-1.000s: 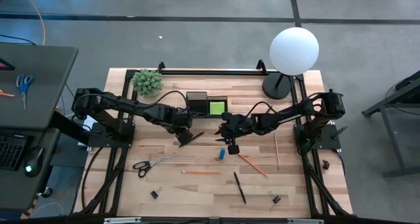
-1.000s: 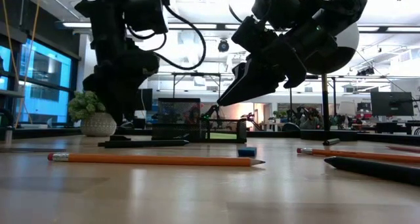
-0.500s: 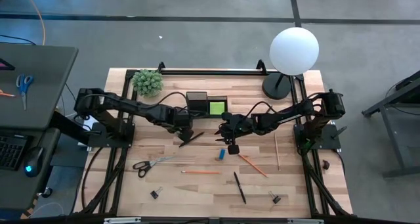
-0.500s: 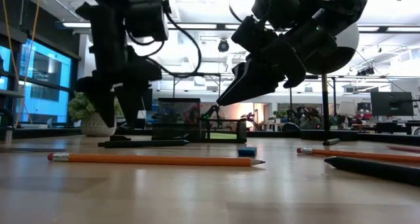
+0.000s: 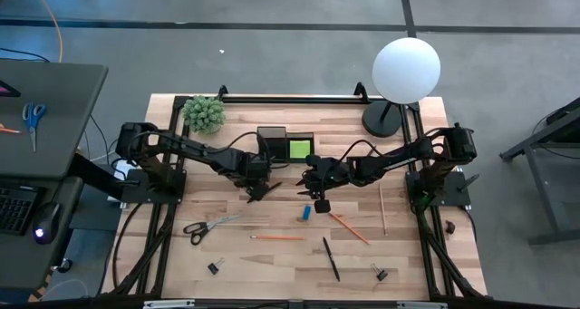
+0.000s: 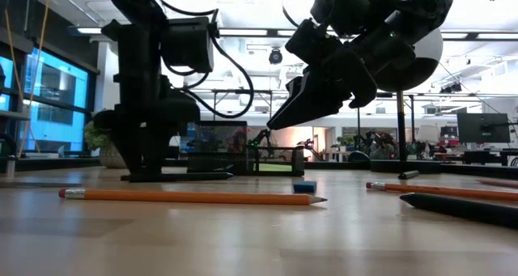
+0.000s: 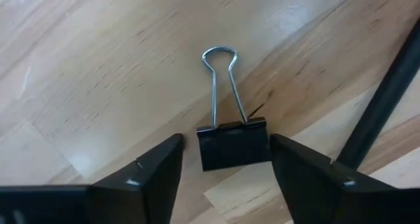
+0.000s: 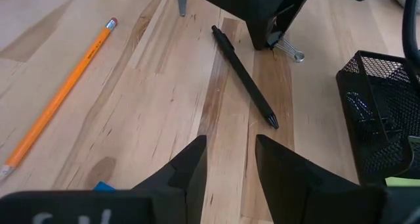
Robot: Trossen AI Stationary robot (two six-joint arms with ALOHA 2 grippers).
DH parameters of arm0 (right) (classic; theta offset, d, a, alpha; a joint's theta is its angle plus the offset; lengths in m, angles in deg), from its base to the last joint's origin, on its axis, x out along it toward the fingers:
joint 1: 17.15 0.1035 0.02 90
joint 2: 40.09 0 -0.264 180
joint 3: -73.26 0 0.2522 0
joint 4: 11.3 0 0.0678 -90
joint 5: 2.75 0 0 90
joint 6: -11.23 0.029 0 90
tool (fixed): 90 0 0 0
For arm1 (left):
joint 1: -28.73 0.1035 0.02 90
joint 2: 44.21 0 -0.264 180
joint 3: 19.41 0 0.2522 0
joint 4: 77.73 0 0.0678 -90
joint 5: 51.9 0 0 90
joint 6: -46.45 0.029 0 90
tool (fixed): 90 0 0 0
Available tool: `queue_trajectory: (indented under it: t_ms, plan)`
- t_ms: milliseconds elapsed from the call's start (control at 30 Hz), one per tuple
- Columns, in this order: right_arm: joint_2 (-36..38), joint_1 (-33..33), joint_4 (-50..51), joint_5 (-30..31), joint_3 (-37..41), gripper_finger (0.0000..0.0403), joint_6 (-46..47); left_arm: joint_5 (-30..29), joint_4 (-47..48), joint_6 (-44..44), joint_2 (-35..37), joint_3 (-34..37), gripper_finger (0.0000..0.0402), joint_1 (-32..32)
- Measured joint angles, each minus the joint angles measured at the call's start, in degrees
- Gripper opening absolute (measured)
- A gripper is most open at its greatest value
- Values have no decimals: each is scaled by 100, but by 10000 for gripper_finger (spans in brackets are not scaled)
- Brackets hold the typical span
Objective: Pick and place office supplies into organizer
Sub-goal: Put the top left clip binder into the organizer bin
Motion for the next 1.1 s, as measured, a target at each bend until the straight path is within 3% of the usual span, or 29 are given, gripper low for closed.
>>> queue_trajectory:
  t_ms: [400, 600, 733, 900, 1100]
  plan:
    - [0, 0, 0, 0, 0, 121, -2, 71, 9, 654, 0, -100, 124, 0]
    - [0, 0, 0, 0, -2, 121, -2, 22, 751, 1479, 0, -732, 124, 0]
    - [0, 0, 0, 0, -2, 121, -2, -692, 1235, 2421, 0, -1406, 133, -4]
    - [0, 0, 0, -1, -4, 121, -1, -2073, 1005, 3415, 0, -1989, 130, 22]
    - [0, 0, 68, -2, -4, 121, -2, -2277, 448, 4279, 0, -2092, 134, 101]
